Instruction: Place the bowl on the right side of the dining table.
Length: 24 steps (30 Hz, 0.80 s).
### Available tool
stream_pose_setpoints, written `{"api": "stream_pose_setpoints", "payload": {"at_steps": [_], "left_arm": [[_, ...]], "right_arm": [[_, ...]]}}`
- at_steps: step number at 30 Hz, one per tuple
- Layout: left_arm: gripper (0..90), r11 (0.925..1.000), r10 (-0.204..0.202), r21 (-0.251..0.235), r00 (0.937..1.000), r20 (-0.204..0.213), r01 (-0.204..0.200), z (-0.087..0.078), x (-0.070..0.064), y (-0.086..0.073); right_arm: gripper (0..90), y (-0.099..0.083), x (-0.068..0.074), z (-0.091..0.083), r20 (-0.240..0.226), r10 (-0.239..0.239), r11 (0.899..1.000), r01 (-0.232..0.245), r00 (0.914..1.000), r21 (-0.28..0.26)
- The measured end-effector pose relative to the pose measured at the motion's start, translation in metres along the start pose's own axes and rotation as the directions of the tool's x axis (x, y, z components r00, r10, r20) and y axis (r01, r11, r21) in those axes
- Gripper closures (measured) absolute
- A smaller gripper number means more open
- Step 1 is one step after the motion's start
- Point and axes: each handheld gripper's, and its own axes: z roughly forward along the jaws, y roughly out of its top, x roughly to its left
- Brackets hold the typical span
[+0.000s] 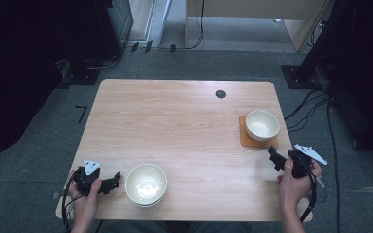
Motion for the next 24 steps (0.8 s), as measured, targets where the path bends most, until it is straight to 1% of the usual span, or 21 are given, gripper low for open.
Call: {"api": "stream_pose_setpoints", "payload": {"at_steps": [2, 7, 11, 20, 24], "left_arm": [[0.0, 1.0000, 0.000, 0.000, 1.0000, 0.000, 0.000, 0.000, 0.000, 0.000], [0.0, 1.0000, 0.000, 0.000, 1.0000, 0.000, 0.000, 0.000, 0.000, 0.000], [0.0, 1.0000, 0.001, 0.000, 1.0000, 0.001, -0.001, 0.000, 0.000, 0.000], [0.0, 1.0000, 0.002, 0.000, 1.0000, 0.002, -0.002, 0.000, 0.000, 0.000], [0.0, 1.0000, 0.002, 0.000, 1.0000, 0.002, -0.002, 0.000, 0.000, 0.000]], "right_arm": [[20.2, -0.002, -0.001, -0.002, 0.001, 0.004, 1.000, -0.004, 1.0000, 0.003], [20.2, -0.008, -0.004, -0.006, 0.001, -0.008, 1.000, 0.008, 1.0000, 0.014], [20.3, -0.012, -0.007, -0.009, 0.005, -0.004, 1.000, 0.004, 1.0000, 0.015], [20.4, -0.019, -0.011, -0.015, 0.006, -0.020, 1.000, 0.020, 0.9998, 0.019], [20.4, -0.023, -0.012, -0.017, 0.010, -0.026, 0.999, 0.026, 0.9996, 0.031]]}}
